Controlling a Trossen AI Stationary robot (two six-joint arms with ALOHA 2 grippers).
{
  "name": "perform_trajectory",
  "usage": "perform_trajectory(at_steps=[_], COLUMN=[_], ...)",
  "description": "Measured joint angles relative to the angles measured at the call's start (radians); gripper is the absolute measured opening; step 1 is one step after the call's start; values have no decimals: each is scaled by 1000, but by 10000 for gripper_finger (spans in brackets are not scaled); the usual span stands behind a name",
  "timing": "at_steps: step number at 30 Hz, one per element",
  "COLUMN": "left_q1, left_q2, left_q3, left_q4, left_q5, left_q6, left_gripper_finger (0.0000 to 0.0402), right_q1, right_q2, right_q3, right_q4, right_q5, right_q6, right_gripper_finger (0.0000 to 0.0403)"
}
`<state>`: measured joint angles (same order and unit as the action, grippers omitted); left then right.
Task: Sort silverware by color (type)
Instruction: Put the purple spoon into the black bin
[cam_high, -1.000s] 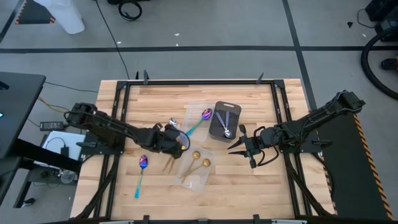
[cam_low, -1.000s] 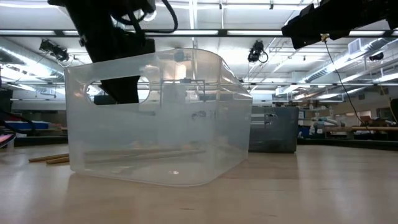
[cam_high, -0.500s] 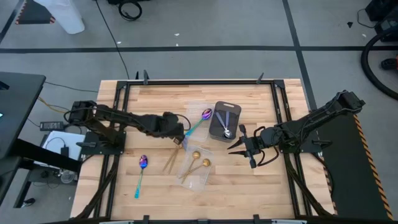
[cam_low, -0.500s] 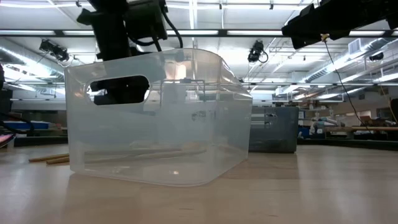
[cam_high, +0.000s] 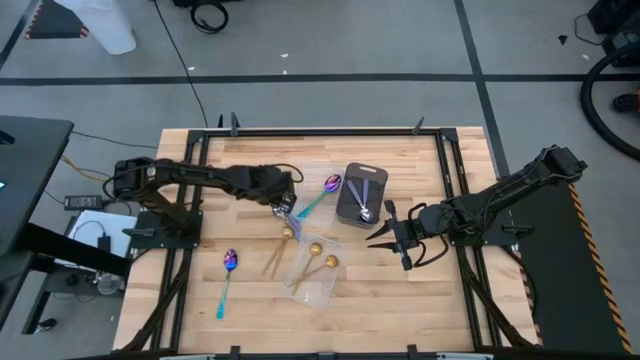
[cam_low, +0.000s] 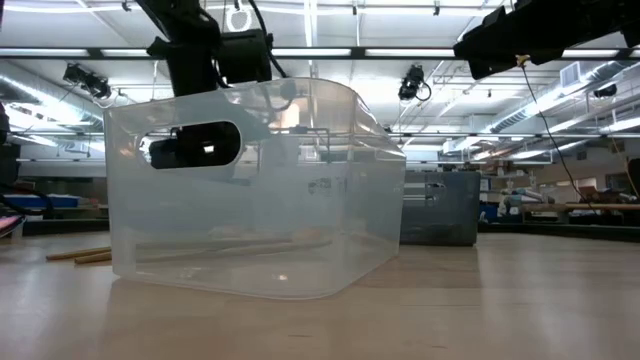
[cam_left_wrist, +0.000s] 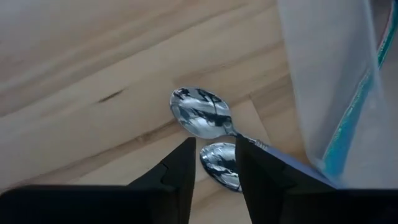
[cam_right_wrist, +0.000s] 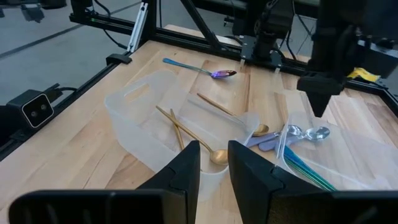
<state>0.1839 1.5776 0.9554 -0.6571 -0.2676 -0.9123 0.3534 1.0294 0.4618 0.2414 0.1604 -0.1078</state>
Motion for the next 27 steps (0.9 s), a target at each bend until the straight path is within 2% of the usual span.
perform_trajectory(at_steps=[10, 15, 27], left_q1=[115, 172, 206], left_q2=[0, 1, 1], left_q3=[-9, -110, -247], left_q4=[62, 170, 393], left_q5=[95, 164, 186], left_q6=[154, 168, 185], left_gripper_finger=[137, 137, 136], right_q1=[0, 0, 1], right_q2=[0, 0, 0], right_q3=[0, 0, 0], right_q4=[-9, -21, -21], right_q5=[-5, -5, -3], right_q6=[0, 3, -5], right_gripper_finger=[93, 93, 93])
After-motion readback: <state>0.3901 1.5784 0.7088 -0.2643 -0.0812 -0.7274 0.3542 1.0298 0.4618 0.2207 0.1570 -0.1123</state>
